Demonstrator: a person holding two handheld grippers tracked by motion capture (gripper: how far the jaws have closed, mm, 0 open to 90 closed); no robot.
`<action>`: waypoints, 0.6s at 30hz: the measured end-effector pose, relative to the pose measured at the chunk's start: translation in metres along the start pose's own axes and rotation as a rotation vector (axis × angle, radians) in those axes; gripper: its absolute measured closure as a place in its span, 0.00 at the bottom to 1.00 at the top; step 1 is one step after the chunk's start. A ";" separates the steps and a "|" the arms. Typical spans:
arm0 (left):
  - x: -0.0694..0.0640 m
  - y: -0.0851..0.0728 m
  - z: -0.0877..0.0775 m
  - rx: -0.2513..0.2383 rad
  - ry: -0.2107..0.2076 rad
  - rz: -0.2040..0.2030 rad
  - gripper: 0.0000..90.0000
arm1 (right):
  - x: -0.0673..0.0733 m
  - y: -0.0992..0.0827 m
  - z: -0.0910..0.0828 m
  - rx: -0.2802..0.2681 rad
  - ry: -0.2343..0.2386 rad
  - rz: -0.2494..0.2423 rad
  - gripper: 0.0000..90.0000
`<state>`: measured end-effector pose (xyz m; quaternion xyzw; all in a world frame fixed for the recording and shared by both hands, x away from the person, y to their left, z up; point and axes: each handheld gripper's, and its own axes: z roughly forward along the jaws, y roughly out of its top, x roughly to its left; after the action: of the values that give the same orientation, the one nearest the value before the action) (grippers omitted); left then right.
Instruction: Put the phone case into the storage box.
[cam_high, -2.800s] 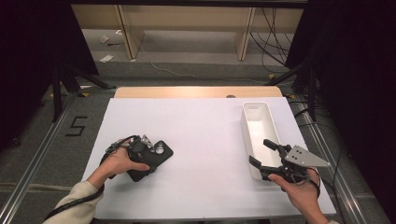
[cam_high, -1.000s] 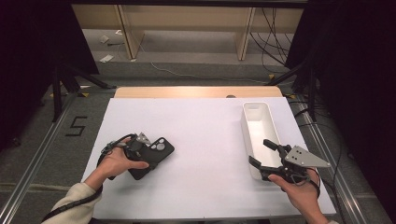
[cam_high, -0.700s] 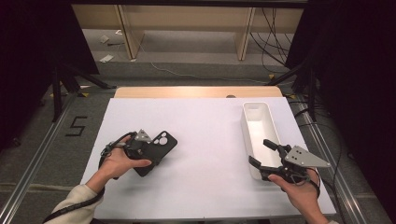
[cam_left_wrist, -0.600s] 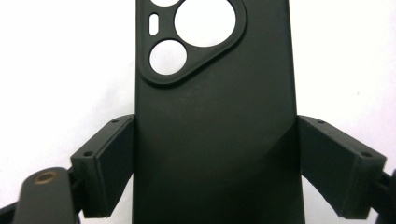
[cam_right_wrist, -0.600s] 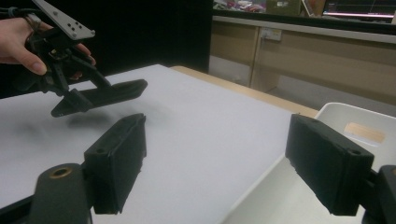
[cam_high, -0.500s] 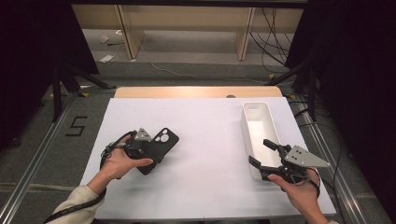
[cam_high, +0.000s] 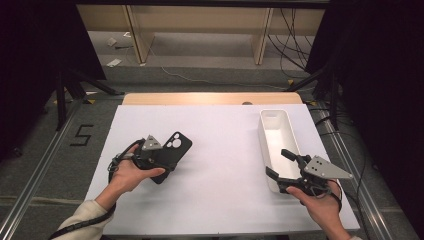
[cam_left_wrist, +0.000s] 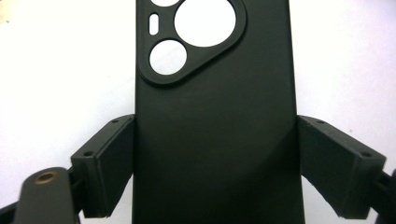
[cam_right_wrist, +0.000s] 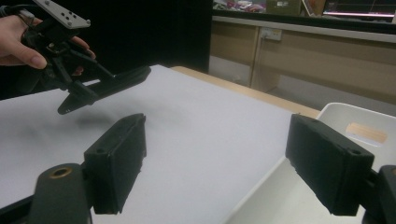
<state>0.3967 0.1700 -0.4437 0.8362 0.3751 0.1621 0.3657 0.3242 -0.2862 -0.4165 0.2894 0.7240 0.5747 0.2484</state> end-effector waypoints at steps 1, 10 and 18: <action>0.000 0.000 0.000 -0.009 0.002 -0.003 0.17 | 0.000 0.000 0.000 0.001 0.001 0.000 0.24; -0.003 0.001 -0.003 -0.061 0.019 -0.010 0.17 | 0.000 0.000 0.001 0.001 0.002 0.000 0.24; -0.007 0.002 -0.004 -0.093 0.022 -0.022 0.17 | 0.001 -0.001 0.003 0.005 0.004 0.000 0.23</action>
<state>0.3912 0.1662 -0.4390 0.8124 0.3804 0.1842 0.4017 0.3254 -0.2837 -0.4177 0.2889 0.7261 0.5734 0.2460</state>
